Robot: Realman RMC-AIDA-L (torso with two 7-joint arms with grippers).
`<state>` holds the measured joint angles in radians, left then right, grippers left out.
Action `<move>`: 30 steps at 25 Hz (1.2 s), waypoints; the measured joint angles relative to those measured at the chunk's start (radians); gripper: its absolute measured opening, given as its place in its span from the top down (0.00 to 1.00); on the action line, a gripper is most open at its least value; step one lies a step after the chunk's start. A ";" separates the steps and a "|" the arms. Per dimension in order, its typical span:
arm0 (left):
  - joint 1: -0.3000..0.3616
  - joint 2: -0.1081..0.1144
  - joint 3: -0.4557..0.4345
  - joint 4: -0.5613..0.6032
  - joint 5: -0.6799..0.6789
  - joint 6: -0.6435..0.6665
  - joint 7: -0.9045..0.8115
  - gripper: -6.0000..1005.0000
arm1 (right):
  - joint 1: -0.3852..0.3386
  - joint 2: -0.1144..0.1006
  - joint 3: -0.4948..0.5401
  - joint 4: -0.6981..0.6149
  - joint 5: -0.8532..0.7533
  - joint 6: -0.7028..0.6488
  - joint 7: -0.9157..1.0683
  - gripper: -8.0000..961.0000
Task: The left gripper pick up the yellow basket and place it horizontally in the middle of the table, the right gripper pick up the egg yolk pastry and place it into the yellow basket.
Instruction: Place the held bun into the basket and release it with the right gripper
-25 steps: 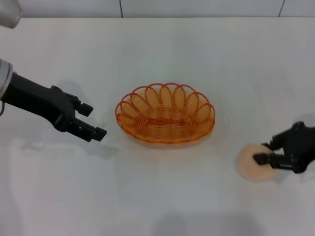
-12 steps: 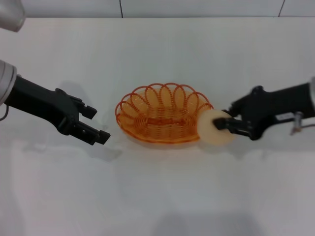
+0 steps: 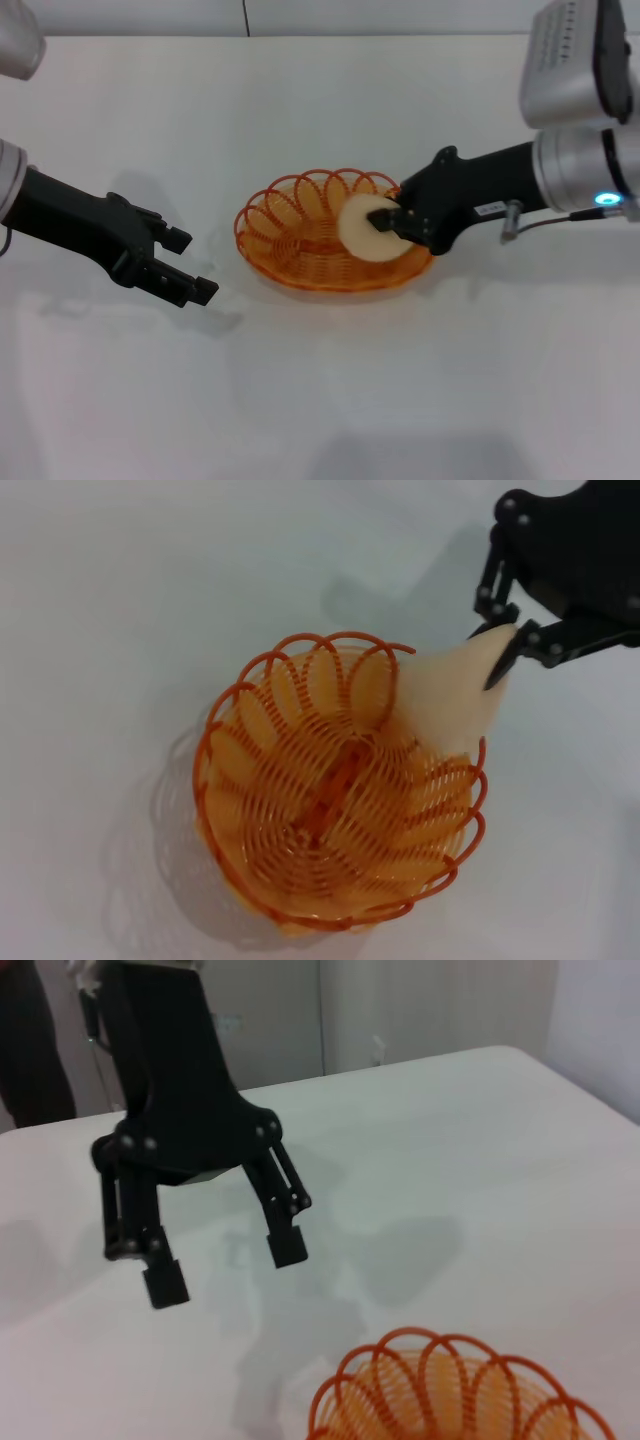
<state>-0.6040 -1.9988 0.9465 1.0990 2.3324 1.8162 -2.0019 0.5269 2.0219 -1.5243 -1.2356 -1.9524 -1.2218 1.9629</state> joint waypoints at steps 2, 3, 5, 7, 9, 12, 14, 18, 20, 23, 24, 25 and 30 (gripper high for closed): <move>0.001 0.000 0.000 0.000 0.000 0.000 0.000 0.12 | 0.018 0.000 -0.027 0.019 0.008 0.043 0.000 0.92; 0.002 0.000 0.000 0.000 0.000 0.000 0.000 0.12 | 0.029 0.000 -0.037 0.030 0.010 0.059 0.000 0.92; 0.004 0.000 0.000 0.000 -0.001 0.000 0.000 0.12 | 0.046 0.001 -0.051 0.049 0.011 0.080 0.000 0.93; 0.004 0.000 0.000 0.001 -0.001 0.000 0.000 0.12 | 0.061 0.001 -0.064 0.073 0.013 0.096 0.001 0.93; 0.005 0.000 0.000 0.001 -0.001 0.000 0.001 0.12 | 0.069 0.001 -0.071 0.087 0.015 0.102 0.001 0.94; 0.007 0.000 0.000 0.002 -0.001 -0.002 0.002 0.12 | 0.076 0.001 -0.075 0.095 0.017 0.099 0.001 0.92; 0.009 0.000 0.000 0.003 -0.001 -0.003 0.002 0.12 | 0.076 0.001 -0.075 0.096 0.018 0.097 0.001 0.90; 0.012 -0.001 0.000 0.003 -0.001 -0.005 0.002 0.12 | 0.075 0.001 -0.082 0.090 0.020 0.097 -0.004 0.84; 0.012 -0.001 0.000 0.003 -0.001 -0.006 0.002 0.12 | 0.074 0.001 -0.085 0.088 0.021 0.097 -0.006 0.80; 0.012 -0.001 0.000 0.003 -0.001 -0.006 0.002 0.12 | 0.074 0.000 -0.086 0.083 0.021 0.095 -0.007 0.74; 0.012 -0.001 0.000 0.003 -0.001 -0.006 0.002 0.12 | 0.071 -0.001 -0.086 0.076 0.021 0.094 -0.007 0.72; 0.012 -0.001 0.000 0.002 -0.001 -0.006 0.002 0.12 | 0.070 -0.002 -0.086 0.074 0.021 0.094 -0.007 0.70; 0.012 -0.002 -0.003 0.002 -0.003 -0.006 0.011 0.12 | 0.022 -0.005 -0.071 0.011 0.023 0.088 -0.008 0.51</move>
<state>-0.5920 -2.0003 0.9431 1.1013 2.3293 1.8100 -1.9905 0.5484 2.0165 -1.5952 -1.2241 -1.9299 -1.1336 1.9546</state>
